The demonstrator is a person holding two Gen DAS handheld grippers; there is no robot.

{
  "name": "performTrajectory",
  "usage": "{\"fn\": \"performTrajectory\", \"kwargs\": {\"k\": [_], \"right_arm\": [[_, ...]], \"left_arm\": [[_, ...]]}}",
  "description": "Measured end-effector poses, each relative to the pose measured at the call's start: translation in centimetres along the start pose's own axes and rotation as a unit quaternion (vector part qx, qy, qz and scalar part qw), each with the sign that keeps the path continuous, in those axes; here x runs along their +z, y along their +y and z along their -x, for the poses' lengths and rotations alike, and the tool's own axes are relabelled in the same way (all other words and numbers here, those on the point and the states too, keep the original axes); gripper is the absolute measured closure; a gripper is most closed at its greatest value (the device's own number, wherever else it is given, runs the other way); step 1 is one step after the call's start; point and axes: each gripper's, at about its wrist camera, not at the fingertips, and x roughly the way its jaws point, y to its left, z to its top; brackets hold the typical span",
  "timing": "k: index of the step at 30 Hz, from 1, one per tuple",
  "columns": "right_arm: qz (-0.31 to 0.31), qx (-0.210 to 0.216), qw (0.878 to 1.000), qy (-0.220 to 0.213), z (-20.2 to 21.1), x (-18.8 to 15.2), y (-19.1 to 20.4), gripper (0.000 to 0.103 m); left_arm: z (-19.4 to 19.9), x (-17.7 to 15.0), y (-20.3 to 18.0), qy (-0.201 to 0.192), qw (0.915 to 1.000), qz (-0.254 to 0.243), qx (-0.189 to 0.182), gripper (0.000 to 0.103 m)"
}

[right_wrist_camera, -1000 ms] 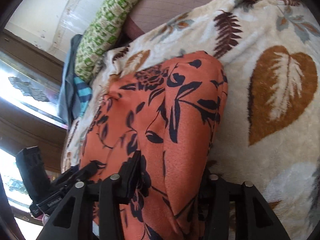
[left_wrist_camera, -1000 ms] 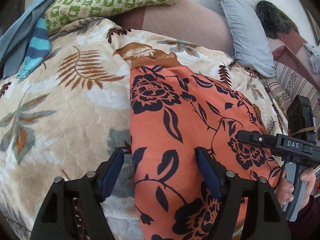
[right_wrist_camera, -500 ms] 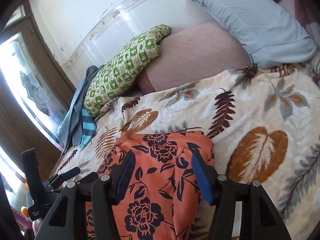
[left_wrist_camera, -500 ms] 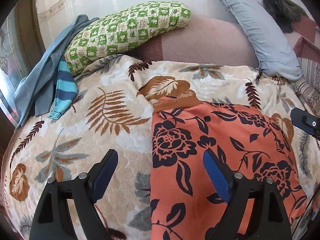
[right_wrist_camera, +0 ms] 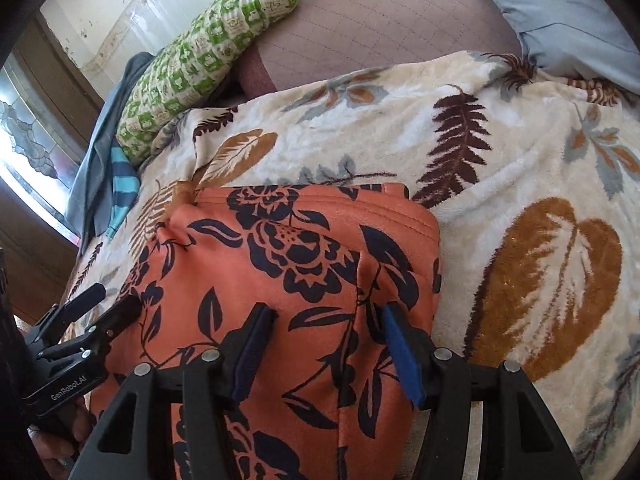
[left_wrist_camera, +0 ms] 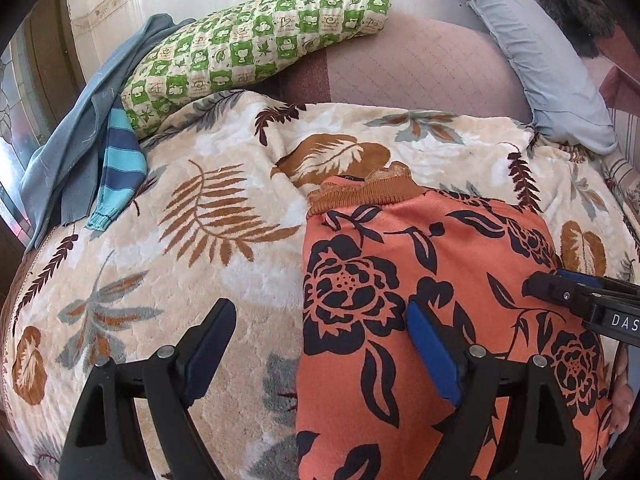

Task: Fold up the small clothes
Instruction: 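Release the folded shirt and withdraw both grippers from it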

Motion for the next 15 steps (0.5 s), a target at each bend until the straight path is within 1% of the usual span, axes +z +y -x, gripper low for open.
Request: {"fn": "performTrajectory", "kwargs": {"k": [3,6,10,15], "right_arm": [[0.003,-0.001,1.0,0.001,0.0,0.0,-0.1,0.041],[0.003,-0.001,1.0,-0.001,0.1,-0.1,-0.1,0.041],[0.005,-0.005,1.0,-0.004,0.1,-0.1,0.2,0.041],[0.006,-0.011,1.0,-0.01,0.3,-0.4,0.2,0.041]], "left_arm": [[0.6,-0.1,0.5,-0.011,0.9999,0.011,0.0,0.015],[2.0,0.0,1.5,-0.034,0.9989,0.027,0.014,0.015],[4.0,0.3,4.0,-0.058,0.9958,0.065,0.025,0.015],[6.4,0.3,7.5,-0.083,0.9898,0.101,0.058,0.015]]}}
